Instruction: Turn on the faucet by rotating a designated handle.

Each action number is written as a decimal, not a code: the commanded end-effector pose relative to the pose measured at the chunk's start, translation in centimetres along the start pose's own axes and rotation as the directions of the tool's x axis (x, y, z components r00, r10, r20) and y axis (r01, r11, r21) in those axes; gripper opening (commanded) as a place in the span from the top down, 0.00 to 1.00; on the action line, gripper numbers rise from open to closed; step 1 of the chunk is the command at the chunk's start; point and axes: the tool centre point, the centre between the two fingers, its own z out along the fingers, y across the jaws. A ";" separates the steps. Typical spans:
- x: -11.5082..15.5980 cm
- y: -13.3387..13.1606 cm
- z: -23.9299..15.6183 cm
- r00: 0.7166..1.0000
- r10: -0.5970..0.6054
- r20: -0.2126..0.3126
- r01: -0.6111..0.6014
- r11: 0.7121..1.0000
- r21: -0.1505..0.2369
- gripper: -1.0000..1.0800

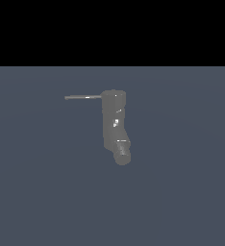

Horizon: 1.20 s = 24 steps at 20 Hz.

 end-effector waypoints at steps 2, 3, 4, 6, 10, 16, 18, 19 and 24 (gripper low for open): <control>0.7 -1.6 1.5 0.997 0.075 -0.001 -0.075 0.997 0.003 1.00; 0.9 -2.1 2.0 0.995 0.096 -0.001 -0.096 0.995 0.003 1.00; 1.1 -2.6 2.4 0.993 0.117 -0.001 -0.117 0.993 0.004 1.00; 1.6 -3.5 3.2 0.987 0.159 -0.001 -0.159 0.987 0.005 1.00; 2.8 -5.2 5.0 0.970 0.243 -0.001 -0.243 0.970 0.008 1.00; 4.7 -7.7 7.5 0.932 0.363 -0.001 -0.363 0.932 0.013 1.00; 5.5 -8.5 8.3 0.916 0.402 -0.001 -0.402 0.916 0.015 1.00; 5.8 -8.8 8.8 0.907 0.420 -0.001 -0.420 0.907 0.016 1.00; 7.8 -10.5 10.8 0.860 0.510 0.000 -0.510 0.860 0.019 1.00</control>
